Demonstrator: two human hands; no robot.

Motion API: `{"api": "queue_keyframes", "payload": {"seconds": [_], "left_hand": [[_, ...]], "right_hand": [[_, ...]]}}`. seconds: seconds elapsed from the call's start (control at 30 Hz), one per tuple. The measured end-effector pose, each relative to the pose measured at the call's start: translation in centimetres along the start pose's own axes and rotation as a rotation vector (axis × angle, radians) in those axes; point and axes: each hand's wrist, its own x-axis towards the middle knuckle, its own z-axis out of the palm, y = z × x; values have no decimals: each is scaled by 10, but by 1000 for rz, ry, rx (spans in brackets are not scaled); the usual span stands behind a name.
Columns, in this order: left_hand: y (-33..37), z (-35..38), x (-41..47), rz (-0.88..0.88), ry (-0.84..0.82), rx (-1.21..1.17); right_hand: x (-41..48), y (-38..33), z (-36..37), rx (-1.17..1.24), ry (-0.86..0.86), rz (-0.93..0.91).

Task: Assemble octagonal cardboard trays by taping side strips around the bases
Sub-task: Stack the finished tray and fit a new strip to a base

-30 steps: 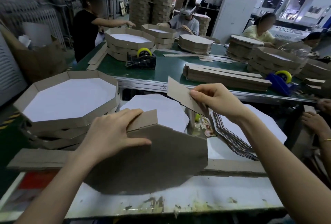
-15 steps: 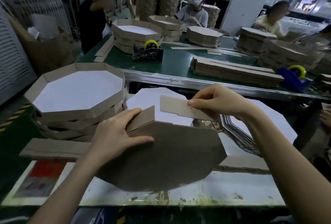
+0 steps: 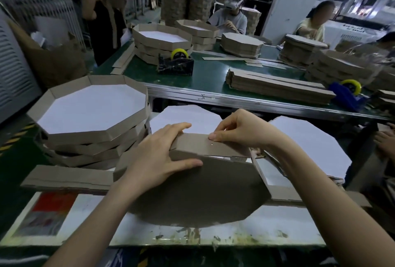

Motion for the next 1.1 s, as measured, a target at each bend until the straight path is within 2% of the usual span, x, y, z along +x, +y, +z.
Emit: {"api": "queue_keyframes", "payload": {"seconds": [0.13,0.33,0.5,0.67,0.93,1.1], "left_hand": [[-4,-1,-4,-47,20,-54],[-6,5,-7,-99,29,-92],[-9,6,-9,-95,40,-99],[-8,7,-13,-98,47,-92],[-3,4,-10,39,66,4],[-4,4,-7,18,73,1]], "right_hand": [[-7,2,-12,25,30,28],[-8,-5,-6,36,-46,36],[-7,-6,-3,31,2,51],[-9,-9,-2,26,-49,50],[-6,-14,6,15,4,29],[-4,-19,9,6,71,32]]}}
